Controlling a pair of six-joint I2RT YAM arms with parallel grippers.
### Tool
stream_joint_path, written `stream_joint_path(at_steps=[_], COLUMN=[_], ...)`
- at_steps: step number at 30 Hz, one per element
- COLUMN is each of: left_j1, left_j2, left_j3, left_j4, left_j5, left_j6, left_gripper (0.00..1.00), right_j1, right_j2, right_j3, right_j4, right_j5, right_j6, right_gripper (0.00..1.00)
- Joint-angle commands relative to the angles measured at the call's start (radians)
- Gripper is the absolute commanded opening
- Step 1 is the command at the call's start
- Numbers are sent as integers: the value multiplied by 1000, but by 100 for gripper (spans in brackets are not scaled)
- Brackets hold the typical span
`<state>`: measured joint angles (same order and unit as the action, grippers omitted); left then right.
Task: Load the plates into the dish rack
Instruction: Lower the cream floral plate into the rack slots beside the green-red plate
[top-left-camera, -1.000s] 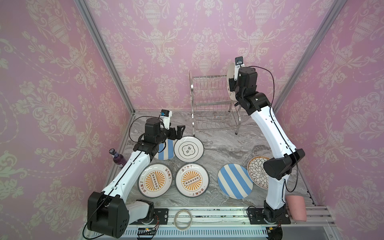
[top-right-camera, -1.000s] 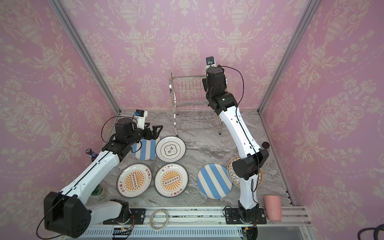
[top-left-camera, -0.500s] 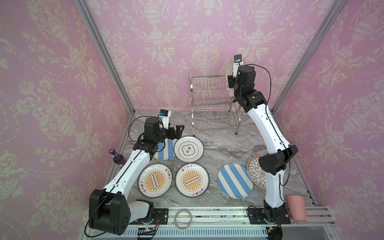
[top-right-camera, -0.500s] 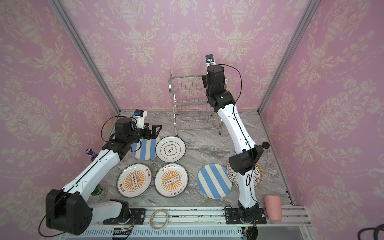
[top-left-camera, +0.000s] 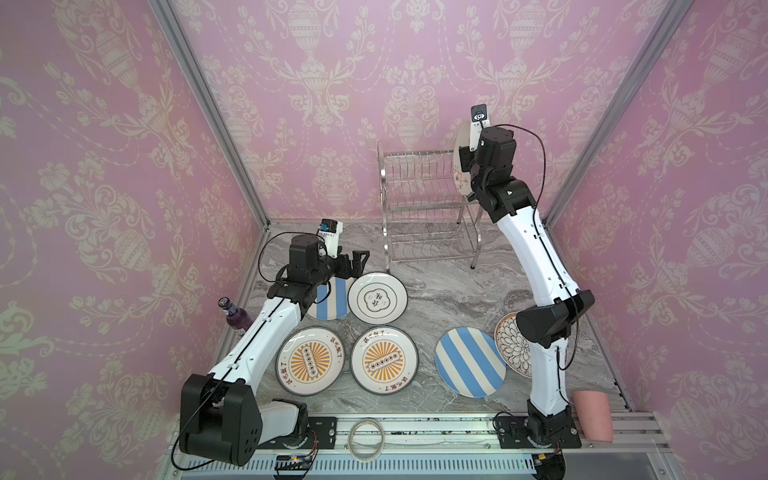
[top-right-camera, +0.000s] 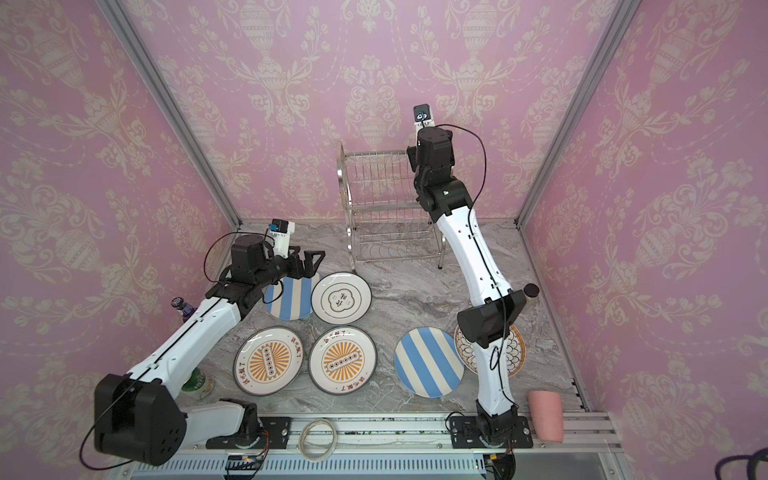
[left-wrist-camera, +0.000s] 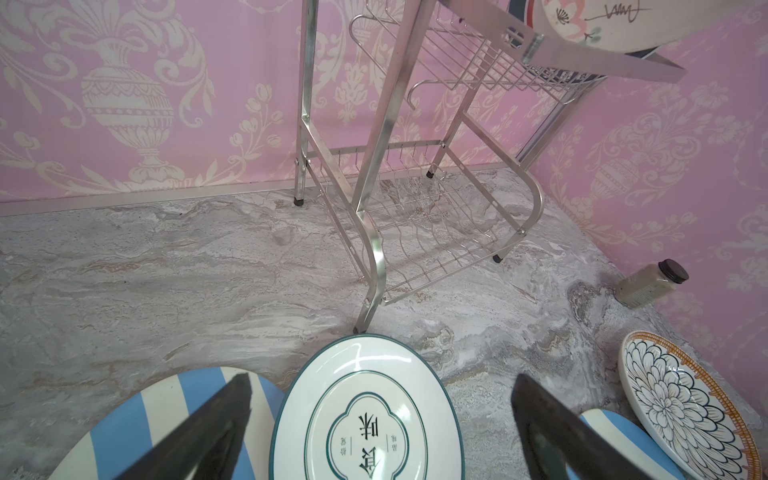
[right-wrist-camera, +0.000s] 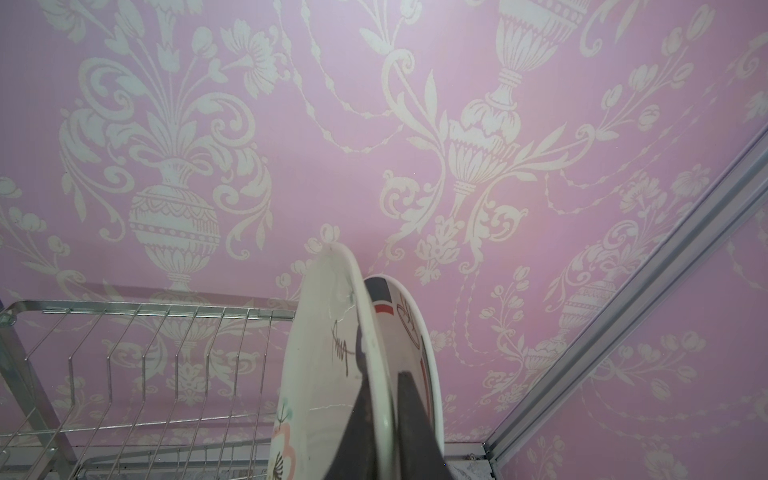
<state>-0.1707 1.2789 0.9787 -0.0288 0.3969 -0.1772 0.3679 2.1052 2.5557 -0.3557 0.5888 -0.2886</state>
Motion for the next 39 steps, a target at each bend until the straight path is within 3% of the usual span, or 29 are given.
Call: stream_joint_path(at_steps=[1,8,17,25,39], left_j1=[9,9,8,9,9], left_j2=[-8,-6,9,0,-4], left_j3=[-8,-8,-5,-7,-6], left_j4=[13,13,19,17,10], left_j5=[29,26,38,41,33], left_j6=[-21,-19,-24,-19,-8], left_gripper=[99,99,99,99,99], right_j1=[-7,-13,4,8,2], right_j2=[-10,-11,-8,-5,15], right_j3=[-2,0,64,-13,-110], right_j4=[124,188,268,309,340], right_j5=[32,11,-25,-18,-14], right_j6=[5,-18,-155,-230,-207], right_gripper=[0,0,0,0,0])
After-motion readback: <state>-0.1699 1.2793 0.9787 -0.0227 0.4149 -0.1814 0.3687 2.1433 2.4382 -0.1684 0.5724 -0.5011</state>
